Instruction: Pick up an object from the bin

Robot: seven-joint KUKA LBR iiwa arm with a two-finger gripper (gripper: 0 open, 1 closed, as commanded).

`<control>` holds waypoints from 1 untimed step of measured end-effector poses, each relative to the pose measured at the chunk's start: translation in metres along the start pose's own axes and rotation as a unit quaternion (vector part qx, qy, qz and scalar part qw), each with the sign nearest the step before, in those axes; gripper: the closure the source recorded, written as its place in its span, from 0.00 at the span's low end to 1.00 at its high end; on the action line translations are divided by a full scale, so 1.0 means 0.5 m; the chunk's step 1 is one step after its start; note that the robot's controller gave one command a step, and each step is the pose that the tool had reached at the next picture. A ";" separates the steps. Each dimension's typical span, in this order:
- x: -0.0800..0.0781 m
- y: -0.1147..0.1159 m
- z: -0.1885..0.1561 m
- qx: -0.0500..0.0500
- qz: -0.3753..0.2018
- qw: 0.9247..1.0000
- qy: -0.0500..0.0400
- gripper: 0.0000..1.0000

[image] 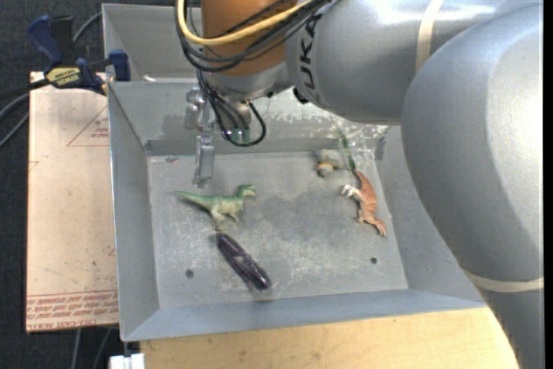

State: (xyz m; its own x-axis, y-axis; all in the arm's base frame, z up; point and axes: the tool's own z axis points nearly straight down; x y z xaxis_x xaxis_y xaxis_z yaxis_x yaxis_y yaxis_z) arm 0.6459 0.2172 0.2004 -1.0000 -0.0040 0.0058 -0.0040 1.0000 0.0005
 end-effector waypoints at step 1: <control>-0.004 -0.003 -0.011 -0.001 0.002 1.000 -0.004 0.00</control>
Offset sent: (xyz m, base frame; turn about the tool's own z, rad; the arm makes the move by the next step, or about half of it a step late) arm -0.0122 -0.0117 0.0968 -0.0159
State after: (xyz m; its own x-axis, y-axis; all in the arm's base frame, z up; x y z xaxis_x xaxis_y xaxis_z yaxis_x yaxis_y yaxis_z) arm 0.6478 0.2159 0.2060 -1.0000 -0.0003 -0.0020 -0.0003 1.0000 0.0017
